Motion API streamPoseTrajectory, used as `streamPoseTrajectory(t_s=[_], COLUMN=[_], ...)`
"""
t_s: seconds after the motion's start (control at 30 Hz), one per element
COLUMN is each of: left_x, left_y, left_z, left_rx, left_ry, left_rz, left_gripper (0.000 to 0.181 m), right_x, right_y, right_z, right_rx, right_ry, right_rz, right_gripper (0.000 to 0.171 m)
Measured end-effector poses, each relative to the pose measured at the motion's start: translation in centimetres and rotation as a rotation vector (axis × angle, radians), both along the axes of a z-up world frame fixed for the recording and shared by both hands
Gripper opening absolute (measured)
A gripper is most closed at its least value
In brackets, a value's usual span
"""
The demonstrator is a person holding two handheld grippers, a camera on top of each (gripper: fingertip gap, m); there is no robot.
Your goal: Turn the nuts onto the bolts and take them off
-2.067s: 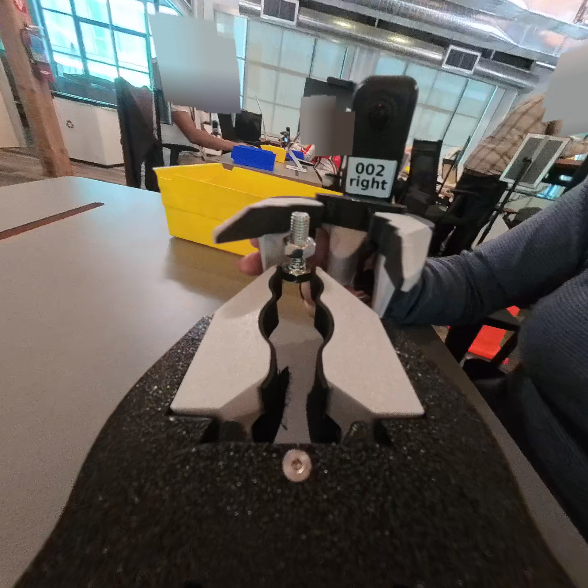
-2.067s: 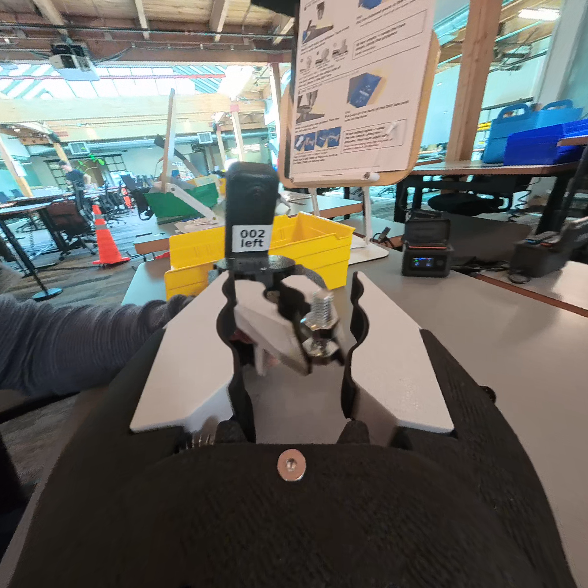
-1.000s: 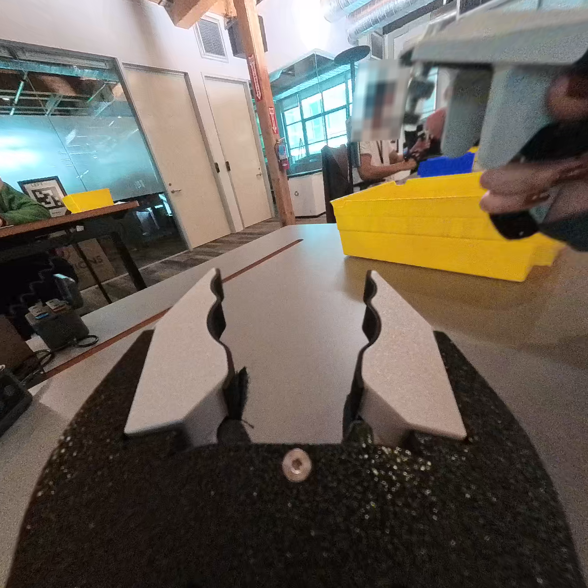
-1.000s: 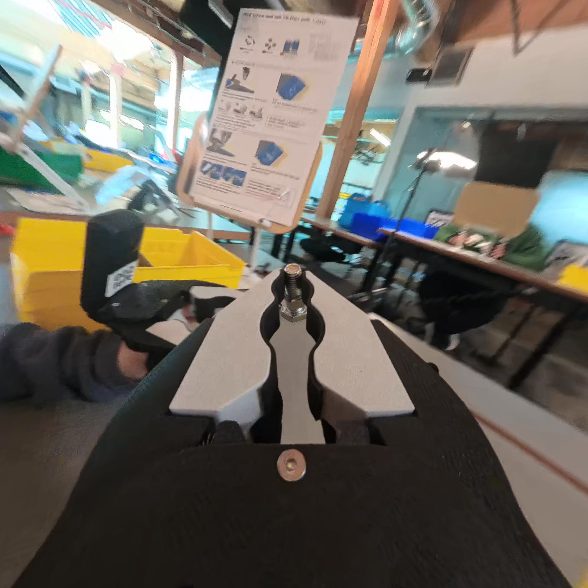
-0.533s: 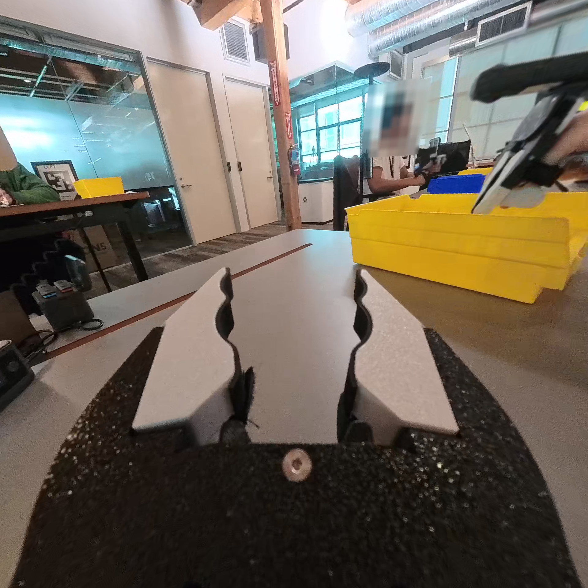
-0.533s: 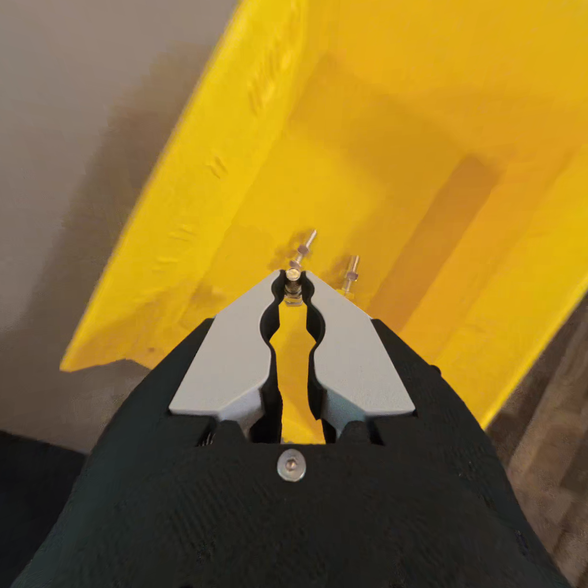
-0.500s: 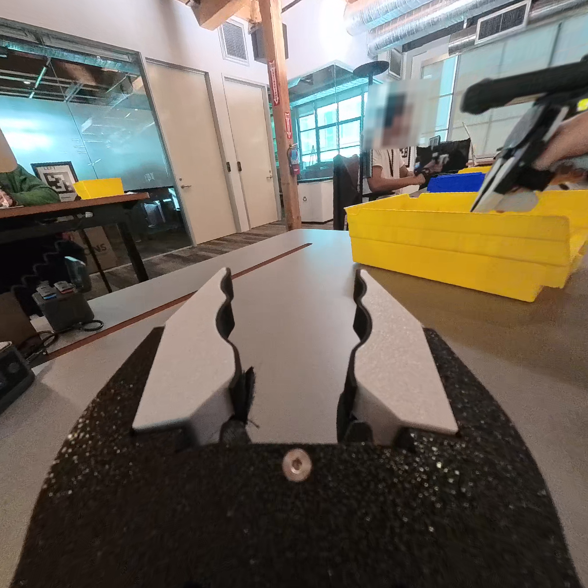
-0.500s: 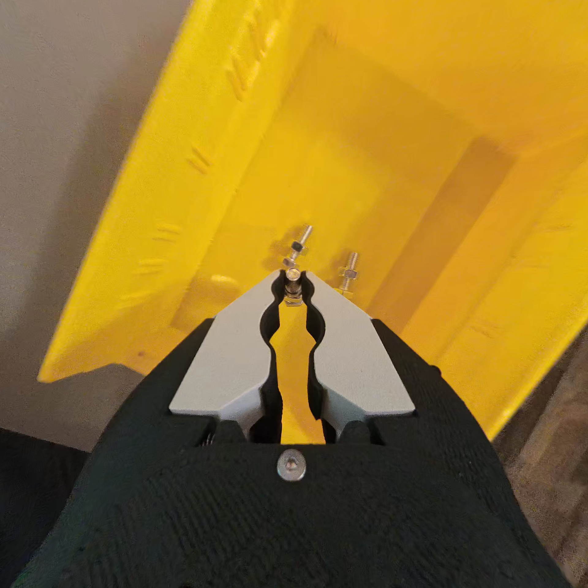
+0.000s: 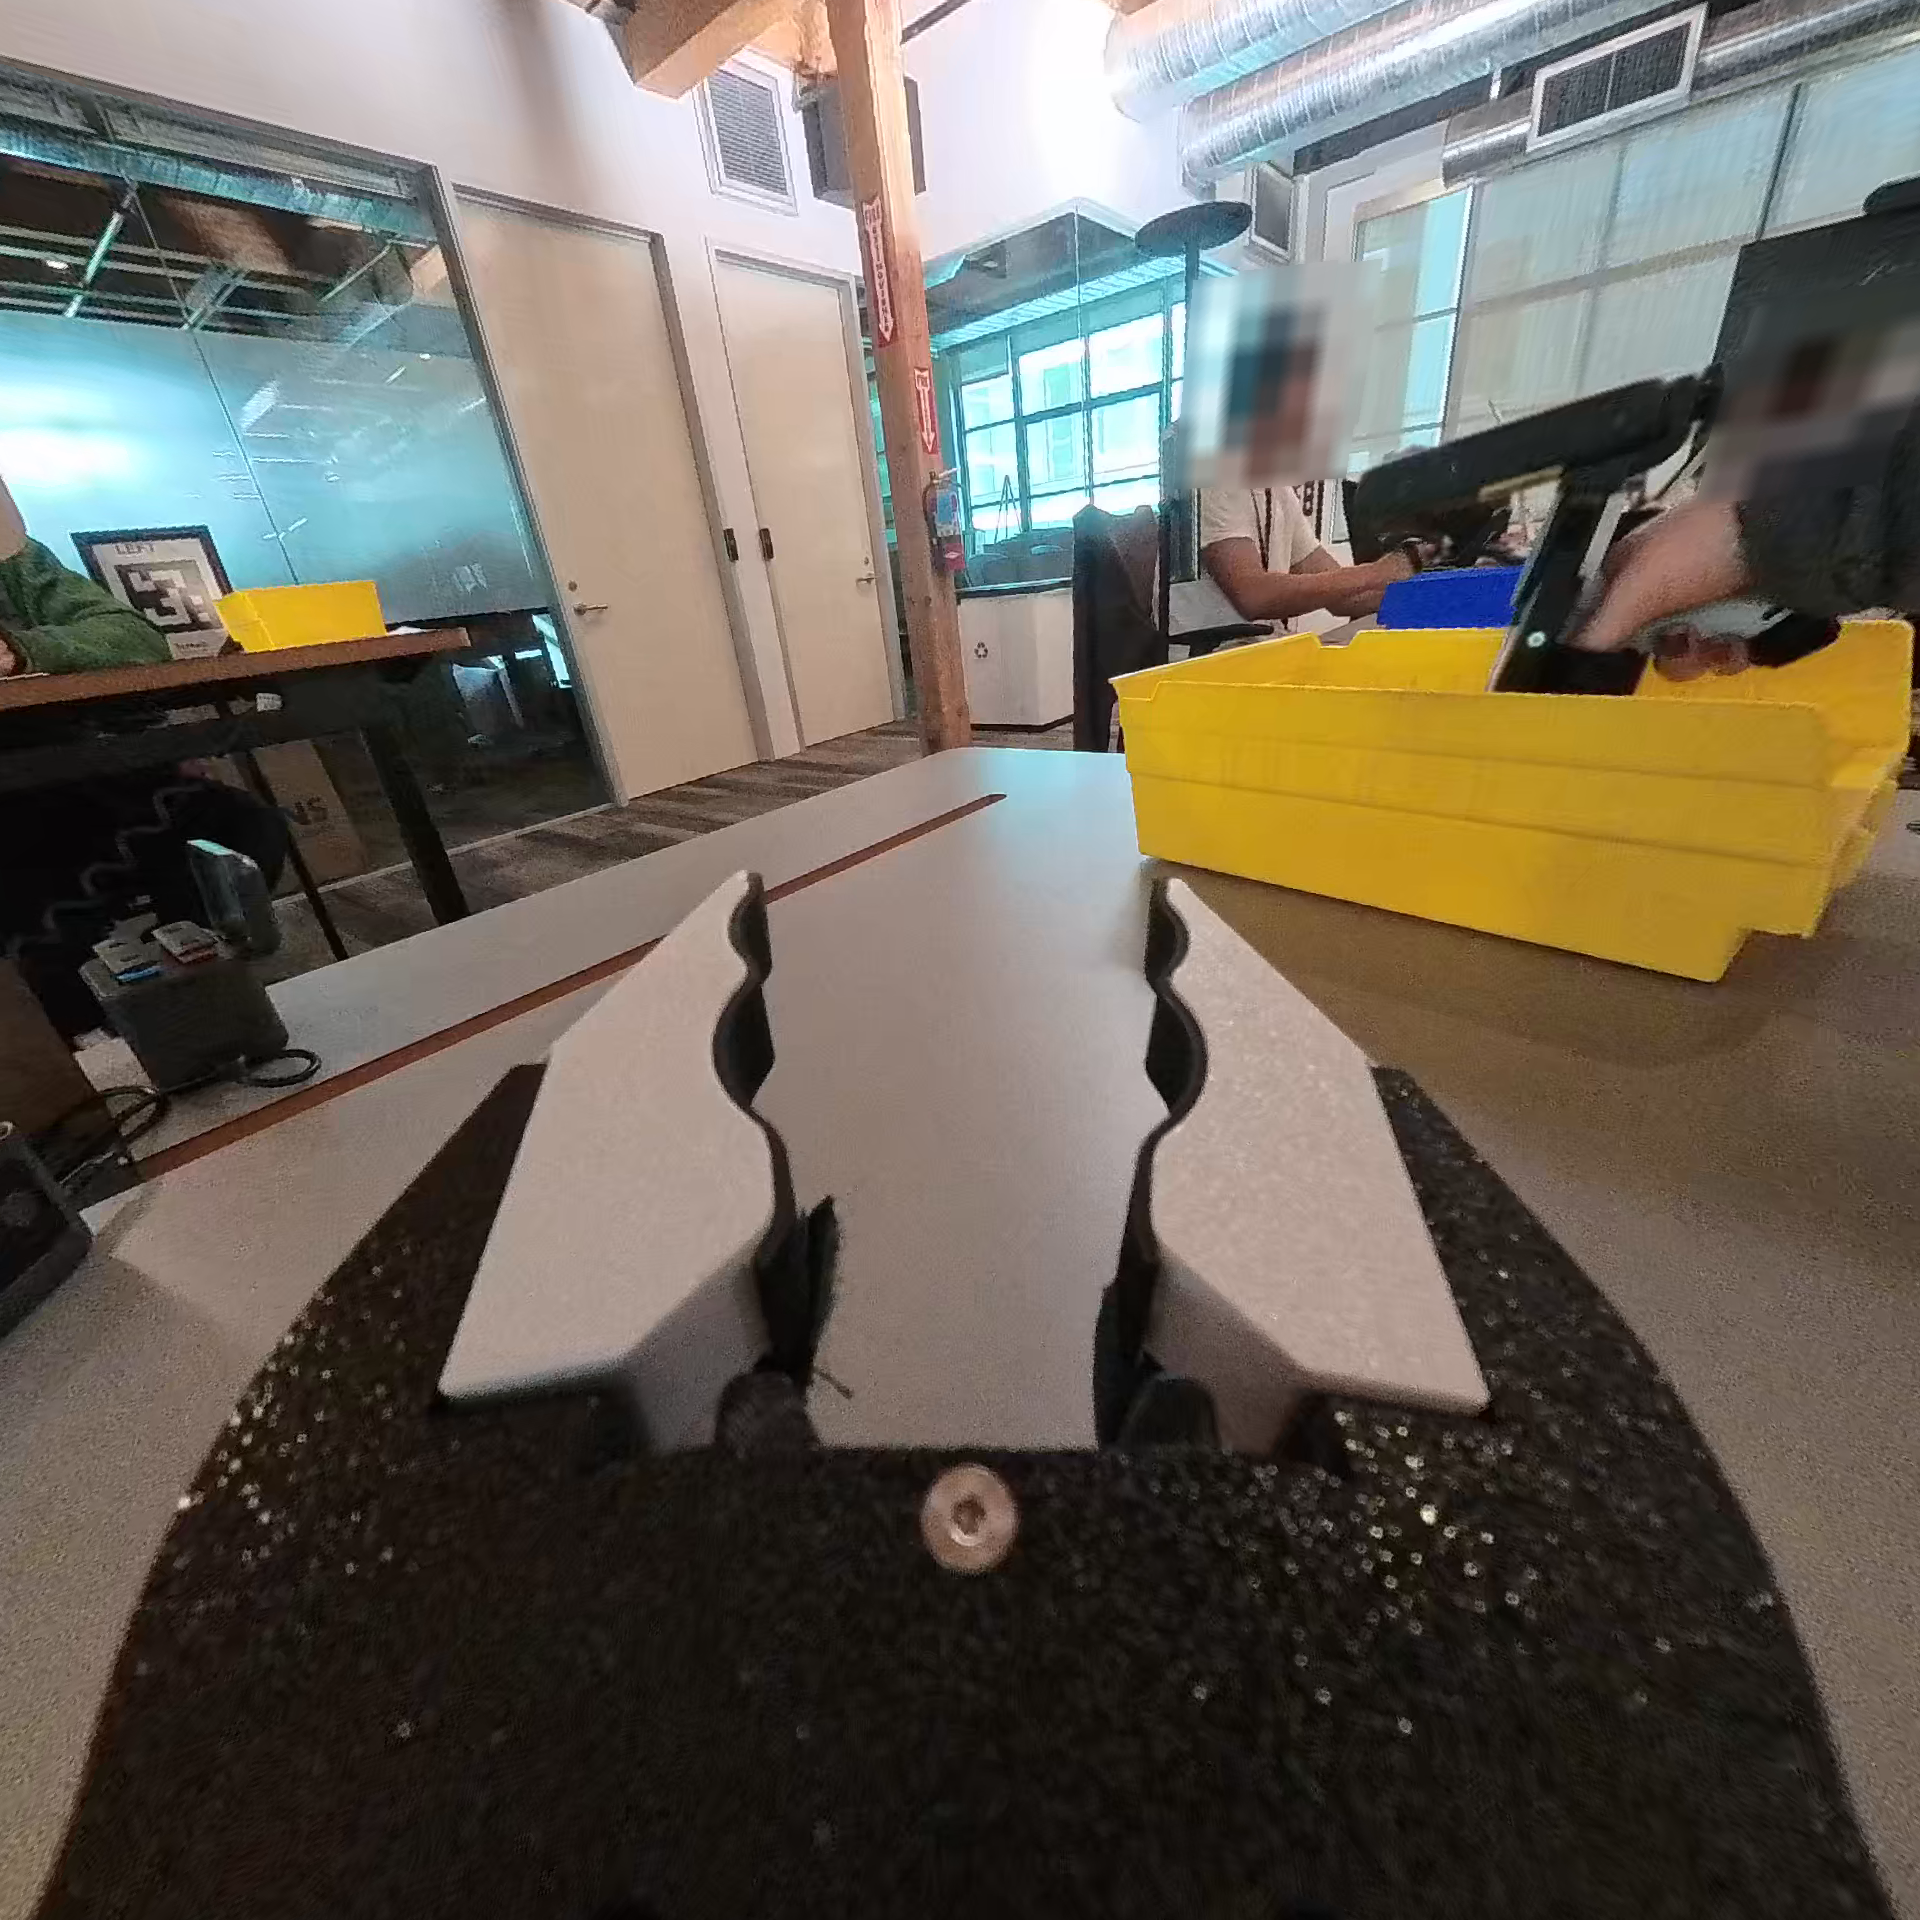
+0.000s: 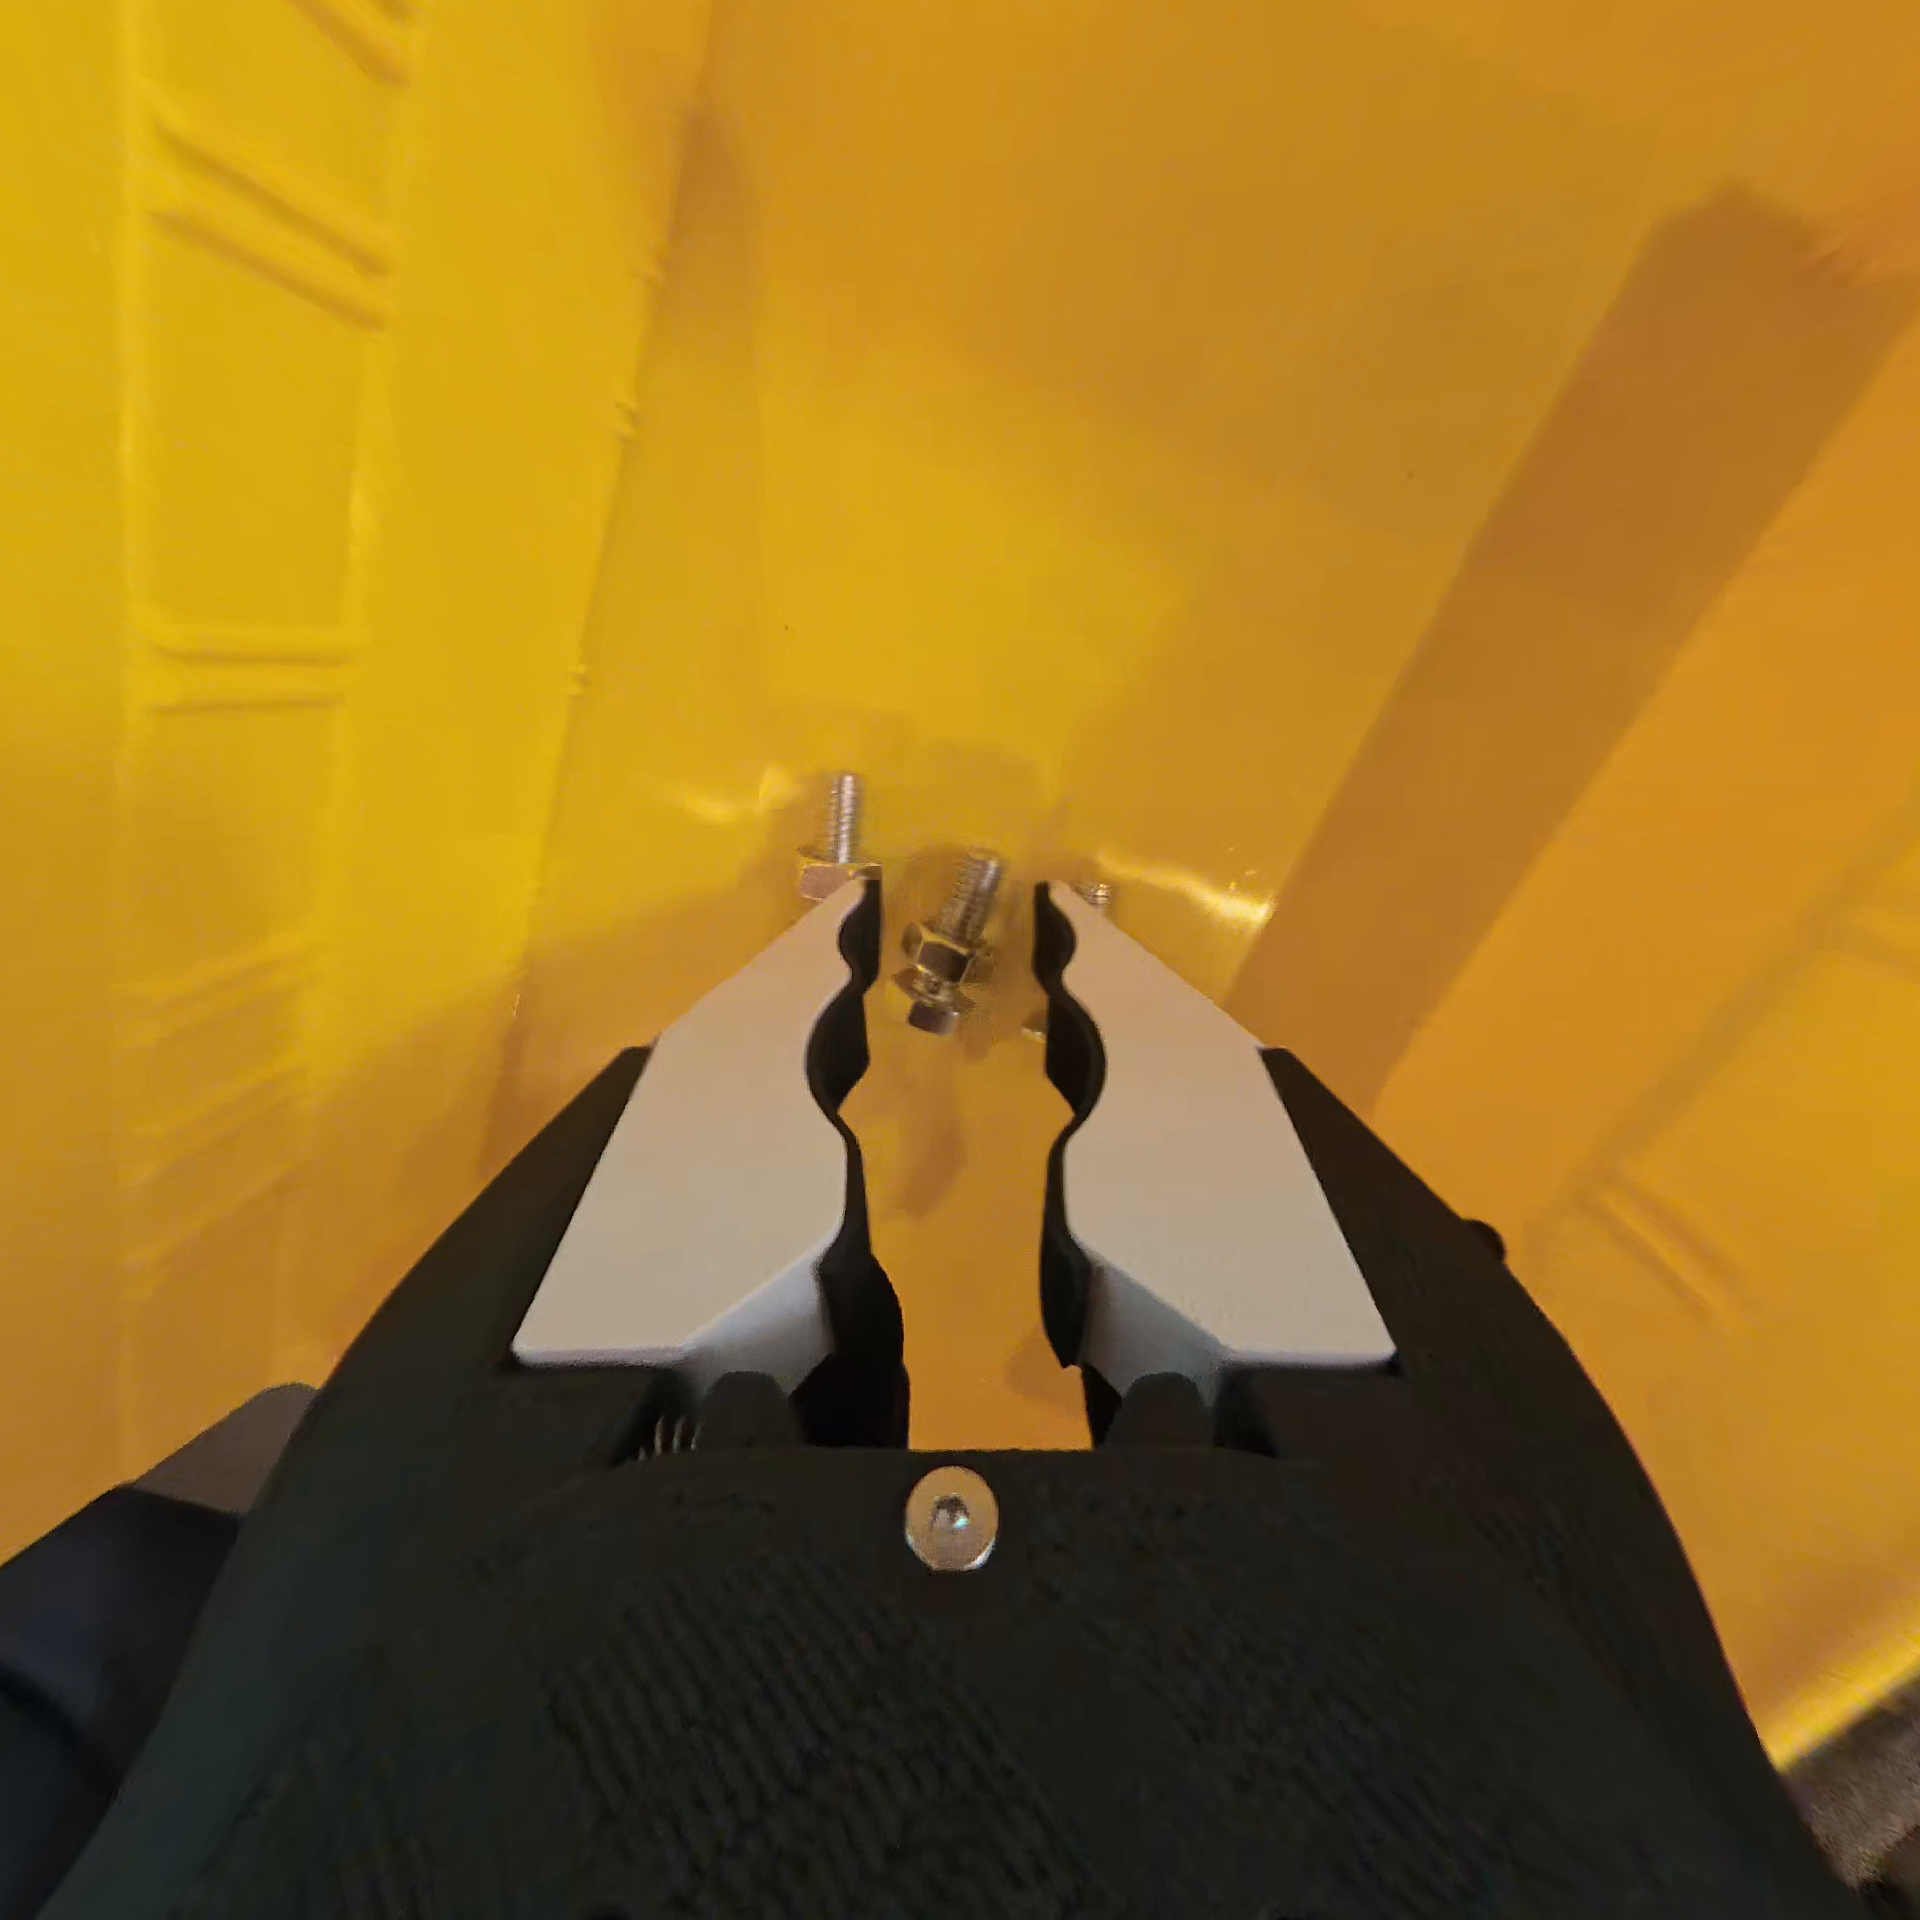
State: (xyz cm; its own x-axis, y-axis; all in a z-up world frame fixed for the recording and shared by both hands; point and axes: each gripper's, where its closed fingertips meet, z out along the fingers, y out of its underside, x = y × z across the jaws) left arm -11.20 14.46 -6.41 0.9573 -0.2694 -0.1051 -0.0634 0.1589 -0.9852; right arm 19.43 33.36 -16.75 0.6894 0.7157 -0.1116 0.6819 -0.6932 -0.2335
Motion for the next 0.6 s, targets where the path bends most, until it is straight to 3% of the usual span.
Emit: streamPoseTrajectory(t_s=[0.03, 0.13, 0.23, 0.37, 0.47, 0.6], left_x=[0.0, -0.1, -0.5, -1.5, -1.6, -1.5], left_y=[0.0, 0.1, 0.1, 0.2, -0.3, -0.5], left_z=[0.0, 0.0, 0.0, 0.3, 0.7, 0.8], left_rx=[-0.001, -0.003, -0.003, 0.01, 0.037, 0.044], left_ry=[0.0, 0.0, -0.017, -0.04, -0.036, -0.028], left_rz=[0.001, 0.007, 0.023, 0.078, 0.085, 0.085], left_gripper=[0.072, 0.072, 0.071, 0.068, 0.062, 0.054], right_x=[-0.1, -1.5, -6.1, -14.7, -21.6, -27.4], right_y=[0.2, 1.2, 1.5, -5.6, -12.7, -13.6], right_z=[0.5, 4.1, 11.0, 18.7, 18.2, 13.6], right_rx=[0.027, 0.227, 0.569, 0.816, 0.648, 0.758], right_ry=[0.002, 0.05, 0.273, 0.681, 0.881, 0.889], right_rz=[-0.008, -0.001, 0.036, 0.224, 0.401, 0.418], right_gripper=[0.036, 0.042, 0.035, 0.01, 0.006, 0.005])
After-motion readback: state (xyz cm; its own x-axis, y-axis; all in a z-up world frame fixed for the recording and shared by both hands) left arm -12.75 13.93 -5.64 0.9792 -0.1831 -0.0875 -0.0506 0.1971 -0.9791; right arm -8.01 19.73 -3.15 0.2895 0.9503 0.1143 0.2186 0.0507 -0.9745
